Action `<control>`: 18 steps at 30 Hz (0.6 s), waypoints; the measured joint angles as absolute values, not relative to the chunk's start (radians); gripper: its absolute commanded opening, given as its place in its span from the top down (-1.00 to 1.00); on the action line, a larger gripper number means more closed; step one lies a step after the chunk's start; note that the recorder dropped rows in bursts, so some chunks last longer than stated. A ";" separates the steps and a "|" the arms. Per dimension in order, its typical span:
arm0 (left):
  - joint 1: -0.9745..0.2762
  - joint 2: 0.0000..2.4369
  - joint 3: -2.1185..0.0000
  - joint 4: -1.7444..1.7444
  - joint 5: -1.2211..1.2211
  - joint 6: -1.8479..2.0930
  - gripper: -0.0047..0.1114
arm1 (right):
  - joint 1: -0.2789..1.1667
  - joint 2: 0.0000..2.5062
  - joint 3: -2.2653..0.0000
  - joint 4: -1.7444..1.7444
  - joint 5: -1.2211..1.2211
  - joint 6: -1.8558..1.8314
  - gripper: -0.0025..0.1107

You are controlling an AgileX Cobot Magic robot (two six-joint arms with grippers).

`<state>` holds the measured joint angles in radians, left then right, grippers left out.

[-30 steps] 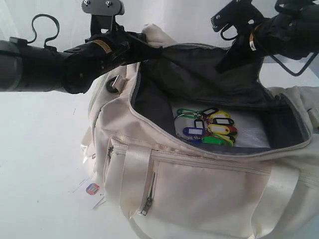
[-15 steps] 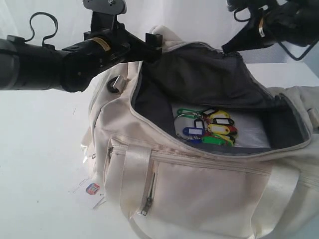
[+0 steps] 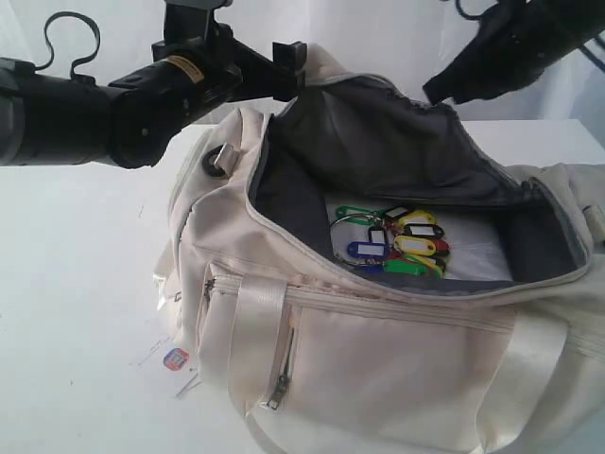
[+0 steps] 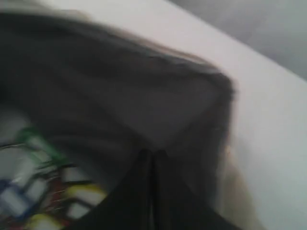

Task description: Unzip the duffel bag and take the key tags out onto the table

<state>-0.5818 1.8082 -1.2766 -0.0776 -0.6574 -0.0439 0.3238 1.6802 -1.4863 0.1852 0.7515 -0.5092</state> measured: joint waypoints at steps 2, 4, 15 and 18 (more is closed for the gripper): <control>-0.582 1.808 -1.277 -0.078 -0.701 -0.044 -0.68 | 0.324 1.685 -1.486 0.394 0.827 -0.713 0.96; -0.582 1.808 -1.277 -0.078 -0.728 -0.044 -0.68 | 0.325 1.708 -1.486 0.560 0.868 -0.845 0.96; -0.582 1.734 -1.277 -0.078 -0.583 -0.026 -0.68 | 0.326 1.904 -1.495 0.701 0.333 -0.909 0.96; -0.582 1.703 -1.277 -0.073 -0.452 0.007 -0.68 | 0.326 1.922 -1.513 0.750 0.162 -0.879 0.96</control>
